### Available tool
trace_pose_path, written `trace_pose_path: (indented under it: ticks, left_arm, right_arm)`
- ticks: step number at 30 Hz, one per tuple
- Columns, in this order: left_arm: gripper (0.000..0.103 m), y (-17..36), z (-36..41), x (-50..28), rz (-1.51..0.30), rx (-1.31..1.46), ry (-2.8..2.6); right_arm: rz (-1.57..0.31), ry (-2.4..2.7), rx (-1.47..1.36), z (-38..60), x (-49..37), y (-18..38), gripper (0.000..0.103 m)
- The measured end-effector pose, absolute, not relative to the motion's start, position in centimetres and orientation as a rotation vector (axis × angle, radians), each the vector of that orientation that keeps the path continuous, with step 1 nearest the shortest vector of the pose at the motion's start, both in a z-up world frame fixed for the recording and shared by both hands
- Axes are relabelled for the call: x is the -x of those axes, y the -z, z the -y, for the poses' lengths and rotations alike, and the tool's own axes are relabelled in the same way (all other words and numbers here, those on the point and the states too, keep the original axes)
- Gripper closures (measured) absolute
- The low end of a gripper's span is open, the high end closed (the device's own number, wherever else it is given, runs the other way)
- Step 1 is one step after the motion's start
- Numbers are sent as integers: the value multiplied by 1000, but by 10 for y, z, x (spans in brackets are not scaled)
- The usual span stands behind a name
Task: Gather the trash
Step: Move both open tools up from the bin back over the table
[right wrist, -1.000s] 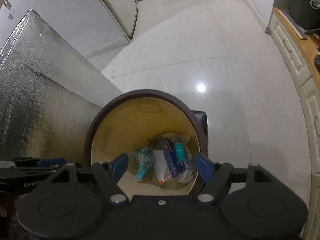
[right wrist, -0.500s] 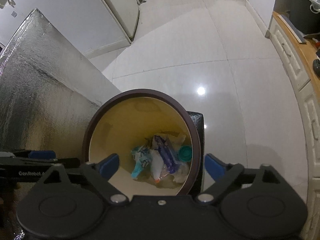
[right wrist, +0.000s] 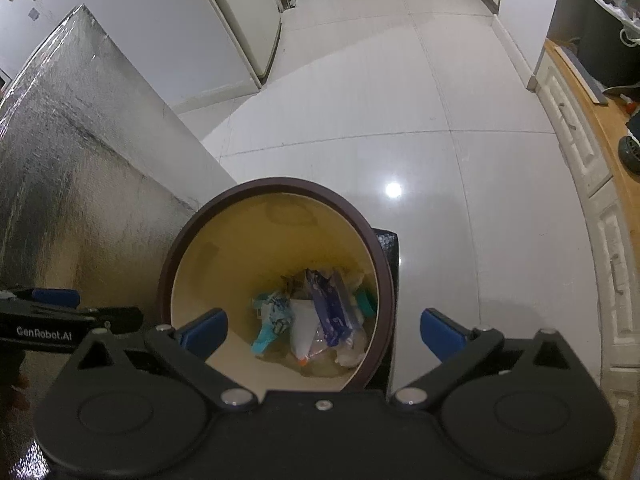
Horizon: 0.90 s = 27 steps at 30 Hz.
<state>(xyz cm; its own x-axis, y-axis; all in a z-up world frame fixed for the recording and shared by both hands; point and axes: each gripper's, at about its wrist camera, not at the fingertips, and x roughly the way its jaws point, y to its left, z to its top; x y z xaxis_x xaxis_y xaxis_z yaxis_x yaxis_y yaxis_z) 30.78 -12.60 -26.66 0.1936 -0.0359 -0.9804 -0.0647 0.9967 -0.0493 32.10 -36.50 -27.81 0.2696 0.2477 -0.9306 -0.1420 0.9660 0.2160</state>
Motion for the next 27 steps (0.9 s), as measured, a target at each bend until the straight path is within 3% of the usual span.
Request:
trace_pose_path:
  ticks: [27]
  left_arm:
    - [0, 222, 127, -274, -1288, 85, 11]
  right_arm:
    - [-1219, -183, -43, 372, -283, 243, 0]
